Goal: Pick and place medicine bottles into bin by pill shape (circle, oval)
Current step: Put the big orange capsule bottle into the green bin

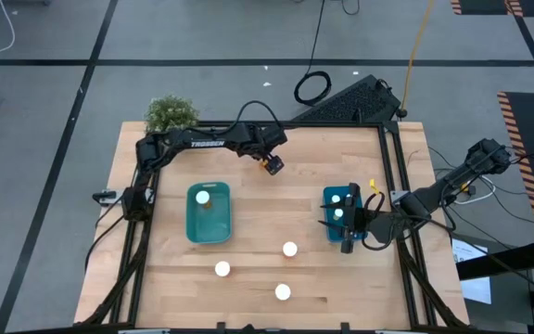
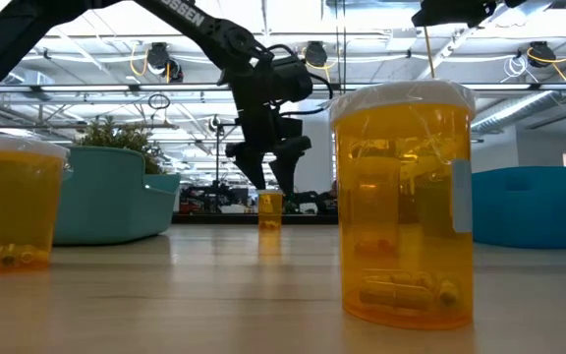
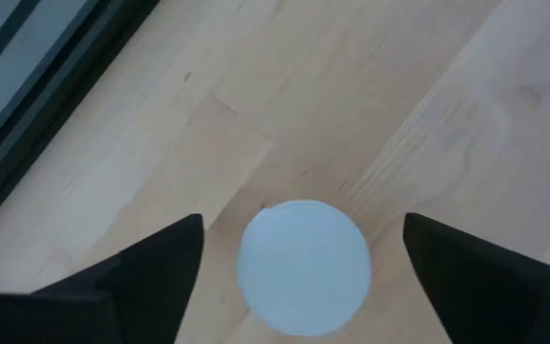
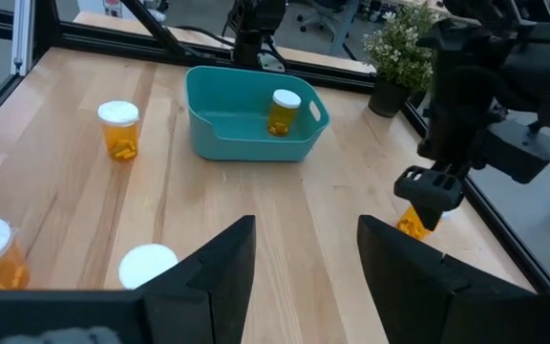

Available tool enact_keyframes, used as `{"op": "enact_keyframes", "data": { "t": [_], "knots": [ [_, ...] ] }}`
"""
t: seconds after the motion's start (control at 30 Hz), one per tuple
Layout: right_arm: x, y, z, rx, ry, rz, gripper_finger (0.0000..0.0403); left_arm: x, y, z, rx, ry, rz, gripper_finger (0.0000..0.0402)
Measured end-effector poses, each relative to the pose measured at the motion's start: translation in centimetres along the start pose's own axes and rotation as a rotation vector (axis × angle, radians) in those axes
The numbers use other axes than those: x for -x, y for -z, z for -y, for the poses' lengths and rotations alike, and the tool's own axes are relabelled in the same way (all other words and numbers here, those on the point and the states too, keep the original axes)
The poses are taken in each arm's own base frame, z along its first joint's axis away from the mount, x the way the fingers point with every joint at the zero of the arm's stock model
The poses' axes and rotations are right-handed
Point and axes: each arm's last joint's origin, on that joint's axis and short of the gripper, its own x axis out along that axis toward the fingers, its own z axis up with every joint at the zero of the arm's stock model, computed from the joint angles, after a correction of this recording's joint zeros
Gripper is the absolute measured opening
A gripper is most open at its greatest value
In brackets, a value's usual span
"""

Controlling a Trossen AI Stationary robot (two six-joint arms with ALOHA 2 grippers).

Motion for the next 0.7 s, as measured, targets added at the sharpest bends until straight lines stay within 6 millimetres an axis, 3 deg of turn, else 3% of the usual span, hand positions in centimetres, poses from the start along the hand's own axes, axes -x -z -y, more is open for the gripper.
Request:
{"op": "enact_keyframes", "data": {
  "t": [0.33, 0.7],
  "knots": [
    [0.0, 0.0, 0.0, 0.0, 0.0, 0.0, 0.018, 0.01, 0.29, -0.02, -0.04, -0.005, -0.029, 0.0274],
    [0.0, 0.0, 0.01, 0.001, 0.0, 0.0, 0.018, 0.03, 0.44, 0.01, -0.08, 0.003, -0.045, 0.0248]
  ]
}}
